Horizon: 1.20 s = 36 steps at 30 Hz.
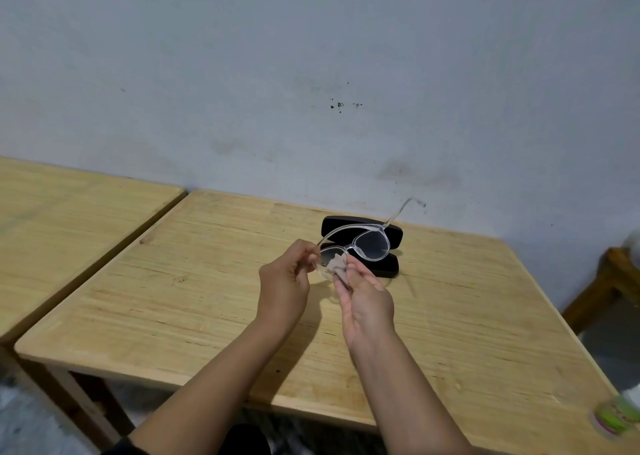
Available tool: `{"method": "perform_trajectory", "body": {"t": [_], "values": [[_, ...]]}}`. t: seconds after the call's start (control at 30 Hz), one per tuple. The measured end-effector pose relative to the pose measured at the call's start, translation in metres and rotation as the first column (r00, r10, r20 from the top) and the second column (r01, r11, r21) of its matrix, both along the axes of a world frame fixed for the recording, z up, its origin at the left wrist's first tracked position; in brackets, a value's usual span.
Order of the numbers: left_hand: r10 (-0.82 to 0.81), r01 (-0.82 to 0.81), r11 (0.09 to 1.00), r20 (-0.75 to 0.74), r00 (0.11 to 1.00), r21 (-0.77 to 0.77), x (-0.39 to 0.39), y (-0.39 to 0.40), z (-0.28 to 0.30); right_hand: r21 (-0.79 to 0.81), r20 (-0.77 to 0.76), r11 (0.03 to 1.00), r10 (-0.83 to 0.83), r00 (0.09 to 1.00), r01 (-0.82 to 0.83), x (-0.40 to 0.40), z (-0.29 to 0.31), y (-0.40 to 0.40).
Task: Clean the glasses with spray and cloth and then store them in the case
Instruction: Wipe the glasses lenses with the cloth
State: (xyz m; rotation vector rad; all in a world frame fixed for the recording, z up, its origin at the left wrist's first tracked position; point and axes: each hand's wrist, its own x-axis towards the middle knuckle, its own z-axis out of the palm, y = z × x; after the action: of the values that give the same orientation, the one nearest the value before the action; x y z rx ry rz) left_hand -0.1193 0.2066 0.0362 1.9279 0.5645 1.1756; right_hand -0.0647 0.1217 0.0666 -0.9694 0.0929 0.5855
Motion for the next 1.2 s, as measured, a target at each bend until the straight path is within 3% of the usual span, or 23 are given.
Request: {"method": "perform_trajectory", "body": {"t": [0.2, 0.3, 0.5, 0.7, 0.97, 1.1, 1.2], "values": [[-0.082, 0.083, 0.996, -0.037, 0.996, 0.014, 0.005, -0.011, -0.003, -0.103, 0.067, 0.965, -0.235, 0.97, 0.241, -0.005, -0.009, 0.015], [-0.126, 0.126, 0.992, -0.043, 0.991, 0.008, 0.004, -0.014, -0.004, -0.152, 0.103, 0.948, -0.265, 0.959, 0.278, -0.007, -0.008, 0.017], [-0.163, 0.164, 0.986, -0.04, 0.986, 0.024, 0.002, -0.009, -0.005, -0.219, 0.276, 0.962, -0.101, 0.956, 0.165, -0.007, -0.011, 0.013], [-0.131, 0.131, 0.991, -0.046, 0.99, 0.007, 0.0, -0.002, -0.002, -0.27, 0.333, 0.962, 0.132, 0.934, -0.04, 0.002, -0.008, 0.003], [-0.108, 0.11, 0.994, -0.08, 0.991, 0.02, -0.001, 0.011, 0.001, -0.459, 0.396, 0.877, 0.345, 0.851, -0.142, 0.005, -0.012, 0.002], [-0.115, 0.117, 0.993, -0.074, 0.991, 0.028, -0.005, 0.013, 0.0, -0.5, 0.432, 0.854, 0.389, 0.814, -0.143, 0.011, -0.007, -0.003], [-0.112, 0.114, 0.993, -0.063, 0.992, 0.022, -0.005, 0.012, 0.002, -0.467, 0.47, 0.883, 0.297, 0.831, -0.052, 0.008, -0.006, -0.006]]}}
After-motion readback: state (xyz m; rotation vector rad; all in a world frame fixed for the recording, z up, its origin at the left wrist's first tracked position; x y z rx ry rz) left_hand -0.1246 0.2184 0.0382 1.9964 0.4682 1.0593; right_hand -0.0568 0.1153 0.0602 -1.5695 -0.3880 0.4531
